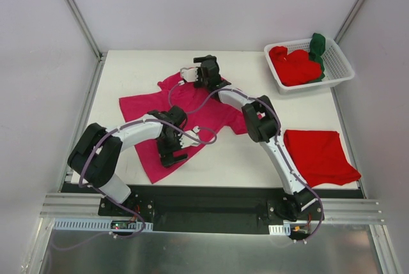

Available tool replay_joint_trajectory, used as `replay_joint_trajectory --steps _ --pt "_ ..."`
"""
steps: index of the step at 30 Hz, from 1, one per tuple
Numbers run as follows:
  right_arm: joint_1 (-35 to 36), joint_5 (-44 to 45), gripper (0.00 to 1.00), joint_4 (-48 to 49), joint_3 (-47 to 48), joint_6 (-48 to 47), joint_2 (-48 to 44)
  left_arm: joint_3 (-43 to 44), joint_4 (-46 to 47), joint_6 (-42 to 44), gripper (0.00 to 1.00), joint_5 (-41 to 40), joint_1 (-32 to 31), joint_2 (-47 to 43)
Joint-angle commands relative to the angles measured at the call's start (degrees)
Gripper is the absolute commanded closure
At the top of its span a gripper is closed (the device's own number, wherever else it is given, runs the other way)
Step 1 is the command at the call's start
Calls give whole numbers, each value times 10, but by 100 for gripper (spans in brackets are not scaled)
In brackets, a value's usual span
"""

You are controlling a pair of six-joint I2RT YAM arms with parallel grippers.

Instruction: Fold and stack the t-shirts

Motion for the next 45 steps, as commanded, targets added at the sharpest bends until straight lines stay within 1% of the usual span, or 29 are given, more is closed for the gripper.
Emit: replay_joint_trajectory --steps 1,3,6,9,12,15,16,17,18,19,20,22,23,24,25,26,28,30,31,32,34,35,39,40,42,45 --pt "-11 22 4 93 44 -67 5 -47 -91 -8 1 56 -2 -10" --pt "-17 36 4 94 44 -75 -3 -53 -93 -7 1 42 -3 -17" --pt "-30 52 4 93 23 -75 -41 -53 -92 -8 1 31 -2 -18" --pt "-37 68 4 76 8 -65 -94 -46 -89 -14 1 12 -3 -12" --pt "-39 82 4 72 -14 -78 -137 -41 -90 -15 1 -3 -3 -10" --pt "-40 98 4 34 -10 -83 -164 -43 -90 -18 1 -18 -3 -16" --pt "-39 104 4 11 3 -76 -170 -44 -89 -19 1 -32 -3 -17" --pt "-40 105 4 -59 13 -62 -183 -42 -86 -21 1 -40 0 -22" --pt "-39 104 4 -90 17 -46 -190 -37 -84 -32 1 -47 4 -23" --pt "-40 99 4 -124 20 1 -199 -29 -84 -38 1 -59 10 -24" --pt "-40 80 4 -190 18 21 -207 -7 -82 -45 1 -64 17 -23" --pt "-40 57 4 -245 8 81 -233 23 -79 -72 1 -73 46 -17" --pt "-40 34 4 -297 5 106 -240 52 -75 -86 1 -80 55 -10" --pt "-42 19 4 -335 10 128 -249 67 -70 -93 1 -83 78 -7" --pt "-42 -3 4 -369 14 175 -251 82 -67 -98 1 -83 89 -2" --pt "-41 -16 4 -427 17 197 -253 111 -61 -106 1 -103 101 7" --pt "-45 -67 4 -489 29 233 -263 138 -52 -113 1 -118 132 15" --pt "-49 -103 4 -554 28 288 -271 172 -35 -125 1 -146 149 27" --pt "-55 -156 4 -608 31 303 -279 181 -33 -129 1 -151 165 33" --pt "-59 -180 4 -633 33 331 -281 193 -28 -129 1 -163 169 47" --pt "-67 -226 3 -683 16 350 -298 196 -24 -123 1 -170 176 57" --pt "-68 -230 3 -691 5 369 -305 193 -19 -116 1 -174 177 63" --pt "-76 -199 2 -730 -73 382 -336 175 -10 -110 1 -177 178 67" --pt "-81 -178 2 -735 -111 382 -345 170 -10 -110 1 -177 178 66" --pt "-89 -175 2 -738 -143 386 -373 158 -9 -109 1 -175 178 59" --pt "-99 -196 1 -753 -194 394 -394 143 -9 -107 1 -173 178 57"
